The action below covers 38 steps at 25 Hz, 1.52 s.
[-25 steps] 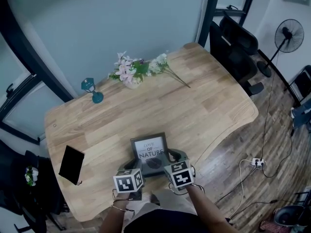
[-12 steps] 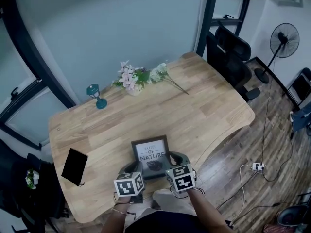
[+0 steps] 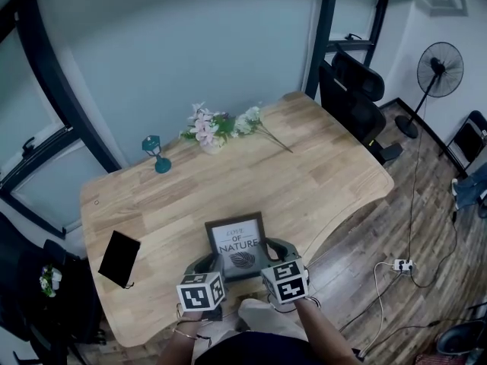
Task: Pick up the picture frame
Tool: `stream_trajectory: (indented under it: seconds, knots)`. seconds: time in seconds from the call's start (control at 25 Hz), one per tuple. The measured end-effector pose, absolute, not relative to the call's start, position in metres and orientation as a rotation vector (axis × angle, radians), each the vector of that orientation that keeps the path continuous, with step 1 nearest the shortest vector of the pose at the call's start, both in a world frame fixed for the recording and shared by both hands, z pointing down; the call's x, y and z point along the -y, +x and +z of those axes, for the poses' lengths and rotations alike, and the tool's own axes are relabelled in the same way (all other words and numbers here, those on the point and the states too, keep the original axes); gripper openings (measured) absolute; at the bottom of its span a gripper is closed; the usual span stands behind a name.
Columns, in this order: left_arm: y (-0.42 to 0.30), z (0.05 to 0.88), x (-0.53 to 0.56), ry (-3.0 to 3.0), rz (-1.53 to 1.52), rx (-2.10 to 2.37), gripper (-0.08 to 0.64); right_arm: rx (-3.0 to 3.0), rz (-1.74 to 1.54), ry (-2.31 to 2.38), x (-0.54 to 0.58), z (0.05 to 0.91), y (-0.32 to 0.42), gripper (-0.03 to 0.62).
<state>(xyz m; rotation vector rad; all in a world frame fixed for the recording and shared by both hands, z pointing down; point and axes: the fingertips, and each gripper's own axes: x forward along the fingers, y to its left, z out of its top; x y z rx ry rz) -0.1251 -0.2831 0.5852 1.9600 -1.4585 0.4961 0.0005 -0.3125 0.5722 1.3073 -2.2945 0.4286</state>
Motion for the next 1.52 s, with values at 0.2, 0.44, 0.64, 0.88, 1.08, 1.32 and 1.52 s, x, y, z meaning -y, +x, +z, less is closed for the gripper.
stream_trajectory:
  seconds: [0.2, 0.44, 0.64, 0.88, 1.08, 1.32, 1.52]
  knots:
    - [-0.124, 0.568, 0.272, 2.001, 0.467, 1.476, 0.069, 2.321, 0.377, 1.323, 0.301, 0.554, 0.002, 0.077]
    - [-0.123, 0.551, 0.254, 2.038, 0.439, 1.491, 0.069, 2.376, 0.326, 1.333, 0.284, 0.535, 0.003, 0.075]
    - [-0.121, 0.539, 0.238, 2.065, 0.420, 1.510, 0.069, 2.398, 0.292, 1.358, 0.269, 0.522, 0.004, 0.074]
    - [-0.122, 0.526, 0.221, 2.099, 0.398, 1.530, 0.069, 2.423, 0.245, 1.382, 0.250, 0.507, 0.004, 0.074]
    - [-0.122, 0.514, 0.205, 2.123, 0.379, 1.547, 0.069, 2.442, 0.221, 1.399, 0.234, 0.496, 0.004, 0.074]
    - [-0.121, 0.499, 0.189, 2.159, 0.358, 1.563, 0.069, 2.449, 0.189, 1.425, 0.216, 0.483, 0.006, 0.074]
    - [-0.120, 0.485, 0.176, 2.193, 0.334, 1.572, 0.069, 2.468, 0.162, 1.448, 0.203, 0.469, 0.008, 0.074]
